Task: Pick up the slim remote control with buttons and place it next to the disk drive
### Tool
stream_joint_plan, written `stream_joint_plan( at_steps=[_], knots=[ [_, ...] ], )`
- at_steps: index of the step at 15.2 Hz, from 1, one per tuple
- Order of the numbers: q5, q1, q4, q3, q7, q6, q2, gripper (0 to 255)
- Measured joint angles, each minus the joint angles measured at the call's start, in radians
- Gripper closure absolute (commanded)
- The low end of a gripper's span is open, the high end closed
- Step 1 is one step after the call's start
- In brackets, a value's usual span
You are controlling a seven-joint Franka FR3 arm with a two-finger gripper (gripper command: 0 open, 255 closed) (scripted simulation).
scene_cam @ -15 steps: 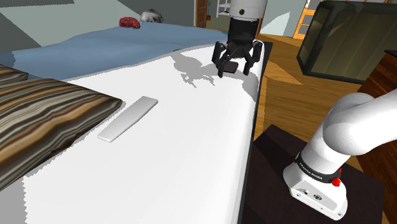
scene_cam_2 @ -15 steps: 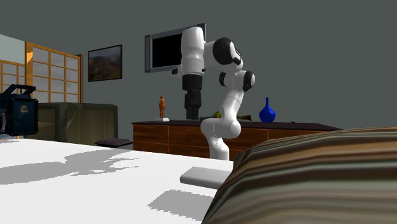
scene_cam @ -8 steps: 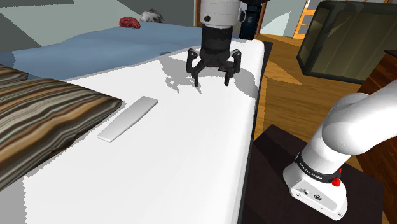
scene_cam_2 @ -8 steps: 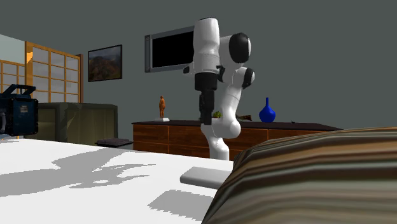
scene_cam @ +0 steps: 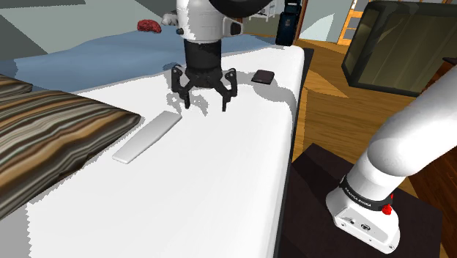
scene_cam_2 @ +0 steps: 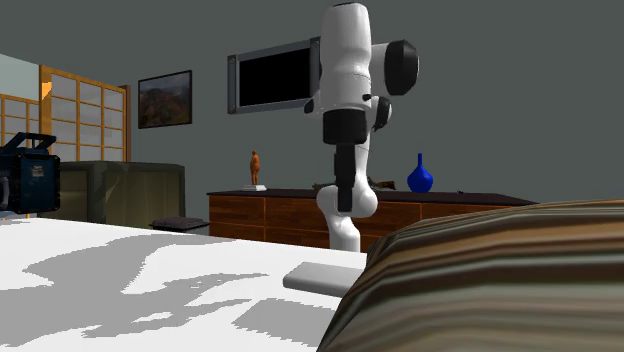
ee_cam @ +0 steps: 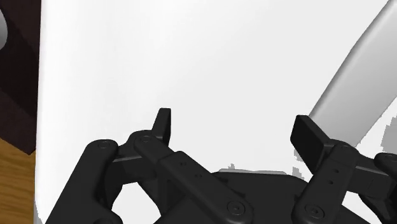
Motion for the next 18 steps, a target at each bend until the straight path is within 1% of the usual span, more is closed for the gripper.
stream_joint_plan(
  at_steps=[2,5,7,10,11,13,18],
  knots=[
    [-0.068,-0.016,0.074,0.052,0.112,0.017,0.113,0],
    [-0.196,0.005,0.212,0.112,0.306,0.009,0.296,0],
    [-0.285,0.049,0.312,0.120,0.424,-0.012,0.416,0],
    [-0.397,0.143,0.480,0.096,0.568,-0.064,0.582,0],
    [-0.412,0.159,0.501,0.089,0.589,-0.067,0.606,0],
    [-0.425,0.167,0.500,0.081,0.605,-0.051,0.625,0],
    [-0.433,0.165,0.450,0.076,0.616,0.004,0.634,0]
  ],
)
